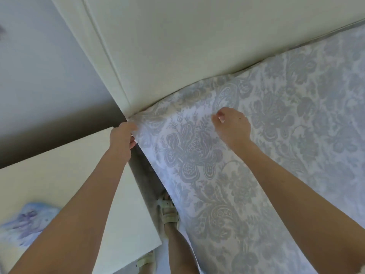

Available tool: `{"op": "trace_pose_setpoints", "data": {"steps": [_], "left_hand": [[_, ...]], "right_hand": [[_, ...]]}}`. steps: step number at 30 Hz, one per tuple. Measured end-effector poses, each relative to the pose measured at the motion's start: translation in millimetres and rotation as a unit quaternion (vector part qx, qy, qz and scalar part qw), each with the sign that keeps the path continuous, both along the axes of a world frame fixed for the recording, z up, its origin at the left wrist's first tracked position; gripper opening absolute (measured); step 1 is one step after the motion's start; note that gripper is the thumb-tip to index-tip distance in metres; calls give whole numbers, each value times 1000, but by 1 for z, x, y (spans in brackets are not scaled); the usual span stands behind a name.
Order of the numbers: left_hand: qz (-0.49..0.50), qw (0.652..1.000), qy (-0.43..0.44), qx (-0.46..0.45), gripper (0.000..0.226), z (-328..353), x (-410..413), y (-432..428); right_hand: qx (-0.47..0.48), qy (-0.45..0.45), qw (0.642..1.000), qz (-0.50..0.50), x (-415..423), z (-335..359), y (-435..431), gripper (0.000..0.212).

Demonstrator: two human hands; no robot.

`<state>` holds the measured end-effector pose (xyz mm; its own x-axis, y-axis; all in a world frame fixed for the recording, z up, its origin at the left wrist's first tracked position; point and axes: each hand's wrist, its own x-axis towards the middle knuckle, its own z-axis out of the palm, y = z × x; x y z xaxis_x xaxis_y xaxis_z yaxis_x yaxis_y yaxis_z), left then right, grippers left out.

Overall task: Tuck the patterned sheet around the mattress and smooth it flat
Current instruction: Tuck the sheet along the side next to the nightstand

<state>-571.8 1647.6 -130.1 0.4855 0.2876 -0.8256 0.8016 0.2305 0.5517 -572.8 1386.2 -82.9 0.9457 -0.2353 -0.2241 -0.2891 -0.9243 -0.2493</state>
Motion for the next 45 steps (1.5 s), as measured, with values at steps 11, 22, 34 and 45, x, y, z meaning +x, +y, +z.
{"op": "trace_pose_setpoints", "data": {"steps": [11,22,34,45], "left_hand": [[-45,985,61,-157,29,9,15,15],[-40,990,-114,73,16,38,-3,17],[-131,887,-107,429,18,-36,16,34],[-91,951,-17,296,45,-36,15,4]], "right_hand": [[-150,41,968,198,111,-39,-2,42],[-56,-247,943,214,114,-6,-1,31],[48,-149,976,154,85,-70,30,7],[9,-42,977,208,52,-59,16,33]]}}
